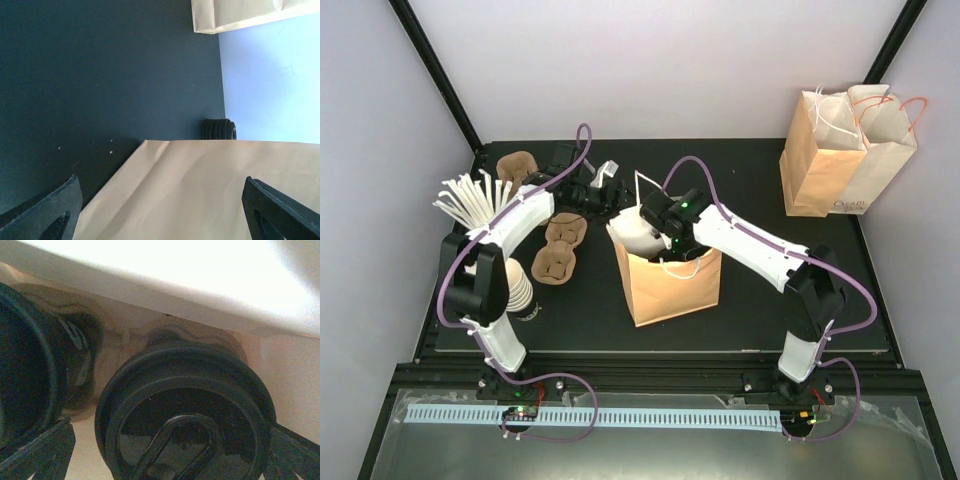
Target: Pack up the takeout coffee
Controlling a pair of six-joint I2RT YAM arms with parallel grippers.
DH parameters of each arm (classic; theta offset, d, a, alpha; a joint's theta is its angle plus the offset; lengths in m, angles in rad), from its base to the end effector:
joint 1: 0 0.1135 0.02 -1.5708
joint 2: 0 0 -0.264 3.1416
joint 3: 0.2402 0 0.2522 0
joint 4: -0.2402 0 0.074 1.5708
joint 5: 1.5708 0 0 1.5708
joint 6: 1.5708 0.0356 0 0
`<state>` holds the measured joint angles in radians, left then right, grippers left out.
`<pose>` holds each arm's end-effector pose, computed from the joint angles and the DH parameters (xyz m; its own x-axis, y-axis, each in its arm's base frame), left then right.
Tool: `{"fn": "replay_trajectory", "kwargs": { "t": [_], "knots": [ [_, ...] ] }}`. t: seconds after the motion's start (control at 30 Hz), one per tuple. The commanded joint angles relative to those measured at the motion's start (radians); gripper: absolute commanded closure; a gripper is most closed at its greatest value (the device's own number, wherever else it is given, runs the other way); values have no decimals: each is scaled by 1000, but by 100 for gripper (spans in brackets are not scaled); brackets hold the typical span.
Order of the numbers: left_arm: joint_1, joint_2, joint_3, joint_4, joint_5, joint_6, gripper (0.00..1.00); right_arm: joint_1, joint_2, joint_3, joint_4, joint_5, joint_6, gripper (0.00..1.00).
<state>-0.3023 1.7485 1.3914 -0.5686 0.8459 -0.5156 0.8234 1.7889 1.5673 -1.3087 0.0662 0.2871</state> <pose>0.3509 -0.1373 0.2659 -0.9728 -0.0391 -0.2282 0.1695 0.5514 -0.8168 0.2286 0.2432 0.2665 -0.8581 -0.5102 -0.0576 -0.5078 0.8599 -0.0519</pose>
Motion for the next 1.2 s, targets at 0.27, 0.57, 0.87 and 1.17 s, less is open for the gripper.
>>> {"fn": "replay_trajectory", "kwargs": {
  "t": [0.27, 0.57, 0.87, 1.17],
  "knots": [
    [-4, -98, 40, 2, 9, 15, 10, 4, -65, 80, -53, 68, 0, 0],
    [55, -281, 32, -97, -148, 35, 9, 3, -107, -37, 75, 113, -69, 0],
    [49, -460, -101, 11, -17, 152, 26, -2, -140, -128, 167, 80, -120, 0],
    [-123, -366, -14, -163, -239, 415, 17, -2, -165, -174, 211, 62, -131, 0]
  ]
}}
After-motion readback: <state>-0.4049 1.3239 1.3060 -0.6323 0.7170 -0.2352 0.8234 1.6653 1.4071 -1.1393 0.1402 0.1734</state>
